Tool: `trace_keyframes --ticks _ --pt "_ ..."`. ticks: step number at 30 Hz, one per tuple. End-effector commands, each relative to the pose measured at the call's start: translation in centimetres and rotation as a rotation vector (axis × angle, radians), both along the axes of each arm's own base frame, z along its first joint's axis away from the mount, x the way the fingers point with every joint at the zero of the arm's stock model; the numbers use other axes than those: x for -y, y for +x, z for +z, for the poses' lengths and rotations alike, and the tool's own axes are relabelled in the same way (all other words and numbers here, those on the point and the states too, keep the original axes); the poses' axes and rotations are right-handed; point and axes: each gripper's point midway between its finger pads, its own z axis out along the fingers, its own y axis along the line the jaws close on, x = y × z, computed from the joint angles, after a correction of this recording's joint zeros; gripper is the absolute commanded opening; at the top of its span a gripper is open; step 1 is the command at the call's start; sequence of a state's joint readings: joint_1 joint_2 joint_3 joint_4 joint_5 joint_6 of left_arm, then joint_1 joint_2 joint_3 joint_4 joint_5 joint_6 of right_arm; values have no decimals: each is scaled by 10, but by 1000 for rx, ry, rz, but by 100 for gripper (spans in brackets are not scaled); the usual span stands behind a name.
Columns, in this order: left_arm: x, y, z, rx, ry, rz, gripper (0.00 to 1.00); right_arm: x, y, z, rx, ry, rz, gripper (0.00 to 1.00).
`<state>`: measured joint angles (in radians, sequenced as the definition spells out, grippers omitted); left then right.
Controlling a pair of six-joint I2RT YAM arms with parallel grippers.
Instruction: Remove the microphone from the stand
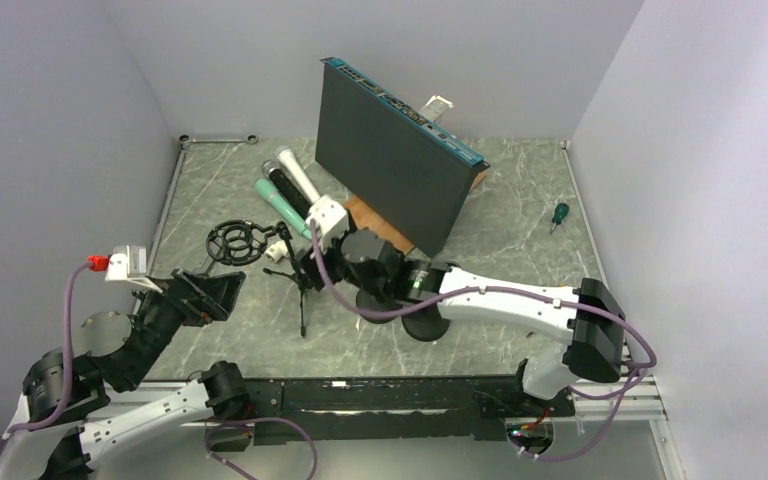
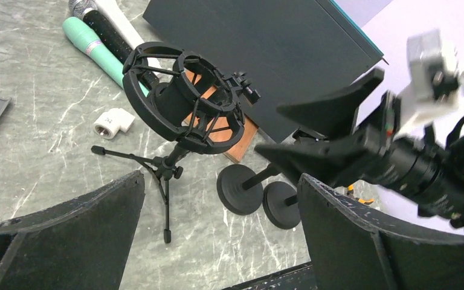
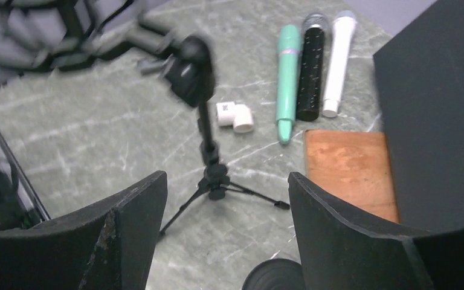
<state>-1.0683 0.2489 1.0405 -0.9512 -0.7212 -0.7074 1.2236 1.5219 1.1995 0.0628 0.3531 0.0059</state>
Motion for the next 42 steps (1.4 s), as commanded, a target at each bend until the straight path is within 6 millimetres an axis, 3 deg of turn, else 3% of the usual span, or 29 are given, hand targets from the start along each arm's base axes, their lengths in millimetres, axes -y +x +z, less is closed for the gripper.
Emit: trace_keyframes --ticks 1,8,13,16,20,24,28,31,36,39,42 --pt "9 2 4 7 -4 -17 99 7 21 48 -128 149 -83 76" --pt "11 1 2 1 -11 -26 99 -14 44 98 -84 221 -91 79" --pt "15 1 2 -5 -7 -38 99 -37 57 99 -70 199 -96 79" --pt "15 1 3 -6 -6 -42 99 -45 65 80 -77 161 -118 80" --pt "9 -1 3 -5 -12 -35 99 -50 69 37 -111 91 -136 80" --pt "2 -2 2 2 -19 -18 99 -44 68 3 -148 43 -161 80" --pt "-2 -3 2 4 -22 -8 99 -35 66 -15 -157 18 -181 80" --pt "1 -2 3 7 -20 -13 99 -30 67 -4 -142 21 -189 80" --pt "8 0 7 12 -4 -28 99 -11 61 39 -101 66 -194 81" --pt "14 4 14 31 9 -36 99 13 58 55 -85 68 -227 84" --pt "25 10 31 77 28 -52 99 49 53 71 -77 84 -282 87"
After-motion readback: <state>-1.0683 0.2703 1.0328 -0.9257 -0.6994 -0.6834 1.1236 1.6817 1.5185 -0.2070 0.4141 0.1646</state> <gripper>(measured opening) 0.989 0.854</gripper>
